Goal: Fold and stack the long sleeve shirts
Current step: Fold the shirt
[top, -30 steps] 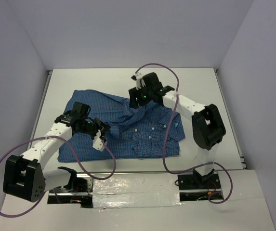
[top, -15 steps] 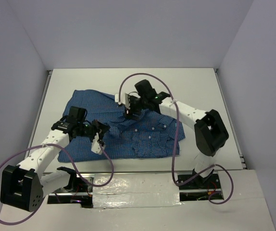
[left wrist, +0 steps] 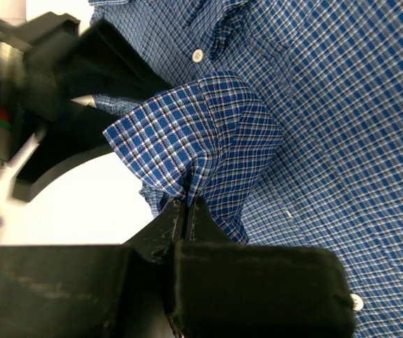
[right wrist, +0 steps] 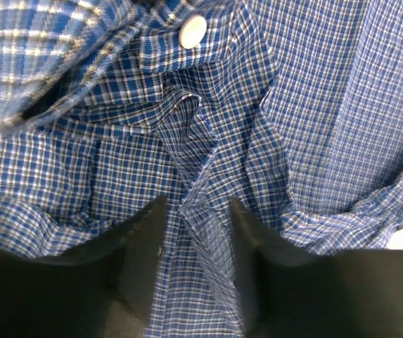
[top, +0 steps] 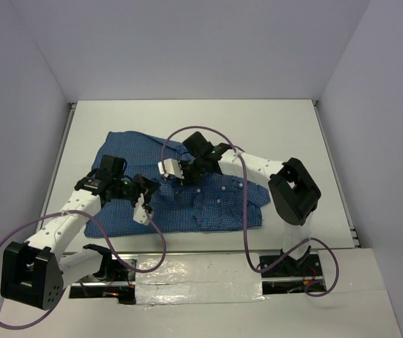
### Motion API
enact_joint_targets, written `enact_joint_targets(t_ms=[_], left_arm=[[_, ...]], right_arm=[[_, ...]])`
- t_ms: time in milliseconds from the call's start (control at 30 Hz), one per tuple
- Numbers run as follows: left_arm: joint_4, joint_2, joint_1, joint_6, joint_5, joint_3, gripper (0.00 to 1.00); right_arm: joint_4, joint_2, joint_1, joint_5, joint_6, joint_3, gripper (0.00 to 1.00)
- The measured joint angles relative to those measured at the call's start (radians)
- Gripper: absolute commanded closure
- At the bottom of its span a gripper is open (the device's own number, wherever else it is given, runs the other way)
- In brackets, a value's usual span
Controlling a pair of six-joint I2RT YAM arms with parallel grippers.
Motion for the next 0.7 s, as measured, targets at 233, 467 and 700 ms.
enact_joint_targets(t_ms=[233,467,700], left_arm=[[0.076,-0.024,0.006,0.0,0.015,-0.016,1.0],[0.119,-0.098,0.007,-0.007,0.017,-0.062,0.42],[-0.116,-0.113,0.008,-0.116,-0.032,0.041,0.06]], right_arm=[[0.011,0.035,0.001,0.043,0.014,0.0,0.7],[0.024,0.057,0.002,0.082,0.07,-0.007,1.0],[0.249,-0.098,0.006,0.143,0.195,-0.273,1.0]])
